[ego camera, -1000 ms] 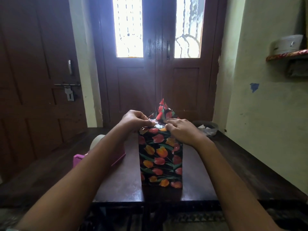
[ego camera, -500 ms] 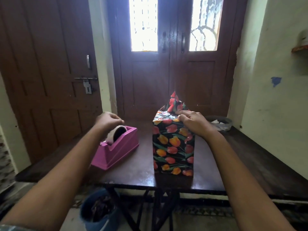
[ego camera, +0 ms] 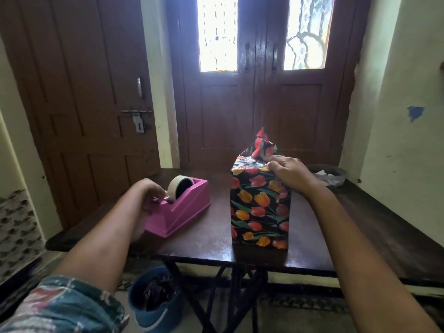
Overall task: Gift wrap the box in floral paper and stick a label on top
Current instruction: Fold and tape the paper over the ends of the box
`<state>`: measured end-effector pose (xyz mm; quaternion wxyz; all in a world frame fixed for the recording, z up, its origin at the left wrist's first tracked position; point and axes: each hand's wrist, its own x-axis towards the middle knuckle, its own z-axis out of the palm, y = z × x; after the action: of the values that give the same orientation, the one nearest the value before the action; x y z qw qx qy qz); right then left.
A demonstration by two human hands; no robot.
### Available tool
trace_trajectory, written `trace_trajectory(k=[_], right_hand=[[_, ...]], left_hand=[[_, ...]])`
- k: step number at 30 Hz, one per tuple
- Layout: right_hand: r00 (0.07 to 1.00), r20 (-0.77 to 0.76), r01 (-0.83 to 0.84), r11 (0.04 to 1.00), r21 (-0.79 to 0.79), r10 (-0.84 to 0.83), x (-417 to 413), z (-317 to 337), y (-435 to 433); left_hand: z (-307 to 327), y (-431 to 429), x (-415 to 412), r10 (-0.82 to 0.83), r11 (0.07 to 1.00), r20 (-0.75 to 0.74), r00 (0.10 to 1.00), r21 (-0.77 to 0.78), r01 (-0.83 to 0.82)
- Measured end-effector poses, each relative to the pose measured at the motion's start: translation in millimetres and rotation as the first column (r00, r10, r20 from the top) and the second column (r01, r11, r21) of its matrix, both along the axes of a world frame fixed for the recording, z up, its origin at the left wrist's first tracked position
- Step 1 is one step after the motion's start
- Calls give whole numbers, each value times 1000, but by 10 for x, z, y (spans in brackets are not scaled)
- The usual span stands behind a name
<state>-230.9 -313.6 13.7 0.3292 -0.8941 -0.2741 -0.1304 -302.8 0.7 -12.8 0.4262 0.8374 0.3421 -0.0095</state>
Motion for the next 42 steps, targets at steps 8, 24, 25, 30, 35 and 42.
trace_trajectory(k=[8, 24, 25, 30, 35, 42], right_hand=[[1000, 5, 7, 1000, 11, -7, 9, -15, -7], [1000, 14, -3, 998, 55, 3, -19, -12, -4], [1000, 14, -5, 998, 56, 4, -12, -14, -2], [1000, -4, -5, 998, 65, 5, 37, -31, -1], [1000, -13, -6, 998, 65, 7, 55, -33, -14], [998, -53, -29, 998, 55, 32, 54, -26, -29]], left_hand=[[5, 60, -103, 170, 965, 248, 954, -237, -110], [-651, 273, -456, 297, 873, 457, 838, -486, -44], [-686, 287, -467, 285, 882, 431, 856, -468, -58], [-705, 281, -437, 220, 919, 405, 887, -391, -49], [-628, 263, -423, 135, 989, 429, 893, -117, -94], [-388, 212, -427, 117, 838, 141, 983, 518, -174]])
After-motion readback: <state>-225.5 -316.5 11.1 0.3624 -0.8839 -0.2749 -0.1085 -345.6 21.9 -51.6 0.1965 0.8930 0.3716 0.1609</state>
